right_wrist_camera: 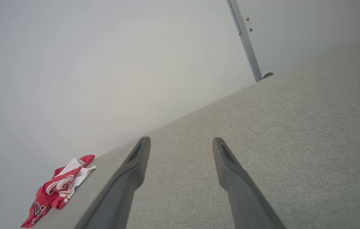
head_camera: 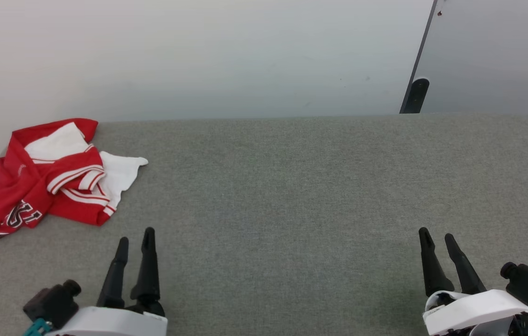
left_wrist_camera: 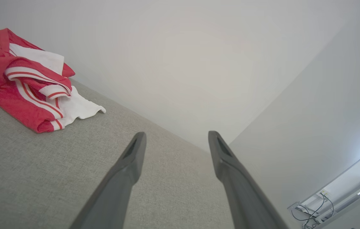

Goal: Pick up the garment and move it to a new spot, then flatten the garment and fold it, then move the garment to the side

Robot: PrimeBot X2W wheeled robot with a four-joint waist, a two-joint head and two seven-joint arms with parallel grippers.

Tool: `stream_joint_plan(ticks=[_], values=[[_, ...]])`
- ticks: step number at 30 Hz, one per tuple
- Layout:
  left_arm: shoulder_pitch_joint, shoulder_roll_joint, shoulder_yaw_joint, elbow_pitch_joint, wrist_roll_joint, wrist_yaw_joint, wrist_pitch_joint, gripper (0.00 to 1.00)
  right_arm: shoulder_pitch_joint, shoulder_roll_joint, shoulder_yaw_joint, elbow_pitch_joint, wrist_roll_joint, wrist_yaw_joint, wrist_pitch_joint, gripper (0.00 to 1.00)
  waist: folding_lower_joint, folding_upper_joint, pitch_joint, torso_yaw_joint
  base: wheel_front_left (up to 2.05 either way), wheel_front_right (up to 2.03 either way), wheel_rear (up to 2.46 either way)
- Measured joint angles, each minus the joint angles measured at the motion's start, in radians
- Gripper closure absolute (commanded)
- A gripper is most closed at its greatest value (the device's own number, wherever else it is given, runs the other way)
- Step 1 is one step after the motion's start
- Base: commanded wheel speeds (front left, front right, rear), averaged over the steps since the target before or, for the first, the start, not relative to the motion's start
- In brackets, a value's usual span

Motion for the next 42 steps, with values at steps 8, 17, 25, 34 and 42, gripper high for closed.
stream_joint_plan(ticks=[8,17,25,34,42], values=[[0.005,-0.003,-0.014,-0.005,0.145,0.000,-0.017,0.00,0.001,0.008,-0.001,-0.008,-0.147,0.000,-0.013,0.00,0.0000,0.0000,0.000,0.000,0.00,0.00,0.00],[0.014,-0.005,-0.013,-0.029,0.234,0.000,-0.039,0.00,0.001,0.011,0.001,-0.015,-0.247,0.000,-0.029,0.00,0.0000,0.0000,-0.002,-0.001,0.00,0.00,0.00],[0.017,-0.006,-0.009,-0.050,0.305,0.000,-0.055,0.00,0.005,0.011,0.008,-0.023,-0.312,0.000,-0.038,0.00,0.0000,0.0000,-0.003,-0.001,0.00,0.00,0.00],[0.026,-0.006,-0.018,-0.062,0.402,0.000,-0.072,0.00,0.006,0.011,0.019,-0.026,-0.377,0.000,-0.047,0.00,0.0000,0.0000,-0.004,-0.004,0.00,0.00,0.00],[0.030,-0.006,-0.021,-0.065,0.453,-0.001,-0.088,0.00,0.013,0.011,0.028,-0.029,-0.439,0.000,-0.057,0.00,0.0000,0.0000,-0.009,-0.004,0.00,0.00,0.00]])
